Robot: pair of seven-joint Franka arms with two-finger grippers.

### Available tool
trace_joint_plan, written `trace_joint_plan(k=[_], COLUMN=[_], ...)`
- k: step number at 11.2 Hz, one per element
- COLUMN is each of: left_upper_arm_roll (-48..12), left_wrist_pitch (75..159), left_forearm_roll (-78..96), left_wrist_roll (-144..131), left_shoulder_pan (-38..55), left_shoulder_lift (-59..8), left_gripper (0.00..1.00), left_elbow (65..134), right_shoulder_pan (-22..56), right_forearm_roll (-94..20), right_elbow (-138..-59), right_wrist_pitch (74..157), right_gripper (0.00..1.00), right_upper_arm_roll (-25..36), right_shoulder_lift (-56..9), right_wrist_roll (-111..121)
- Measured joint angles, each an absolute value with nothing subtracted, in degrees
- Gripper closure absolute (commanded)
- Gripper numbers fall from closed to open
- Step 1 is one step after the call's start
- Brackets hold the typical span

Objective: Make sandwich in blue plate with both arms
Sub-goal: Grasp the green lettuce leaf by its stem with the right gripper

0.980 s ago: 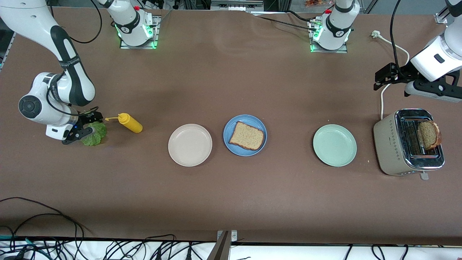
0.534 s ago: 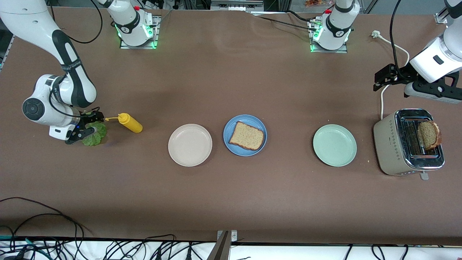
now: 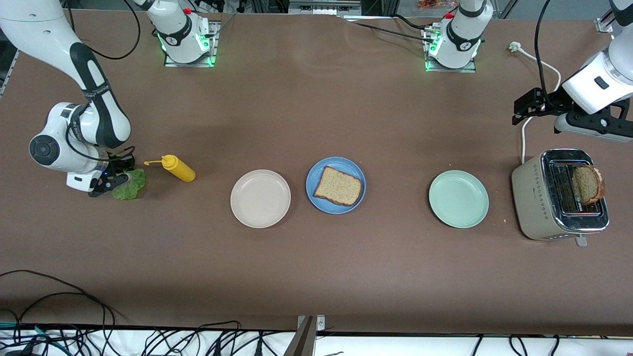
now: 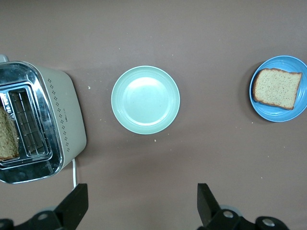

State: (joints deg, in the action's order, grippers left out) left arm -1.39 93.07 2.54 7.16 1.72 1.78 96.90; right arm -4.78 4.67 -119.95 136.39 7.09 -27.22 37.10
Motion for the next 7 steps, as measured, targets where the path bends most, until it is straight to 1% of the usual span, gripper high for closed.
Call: trace_joint_plan(k=[4,5,7], left_upper_arm_roll=[-1.39,-1.39,-1.39], left_wrist_pitch=[93.01,93.01,93.0], left_forearm_roll=[2.54,2.54,2.54], left_wrist_roll=[7.16,7.16,7.16], left_shoulder_pan=[1.72,1.72,1.72], left_shoulder_lift=[1.77,1.77,1.77], left_gripper=[0.0,0.0,0.0], left_elbow=[96.9,96.9,96.89], right_shoulder_pan=[-4.79,-4.78,-4.76], right_forearm_roll=[4.67,4.67,4.63], right_elbow=[-119.32,-117.85,-112.33], right_wrist_pitch=[135.63,133.28,124.45], right_gripper=[1.0,1.0,1.0], right_upper_arm_roll=[7.04,6.98,6.46], right_shoulder_lift=[-27.11,-27.03,-26.18], right_wrist_roll=[37.21,37.22,37.22])
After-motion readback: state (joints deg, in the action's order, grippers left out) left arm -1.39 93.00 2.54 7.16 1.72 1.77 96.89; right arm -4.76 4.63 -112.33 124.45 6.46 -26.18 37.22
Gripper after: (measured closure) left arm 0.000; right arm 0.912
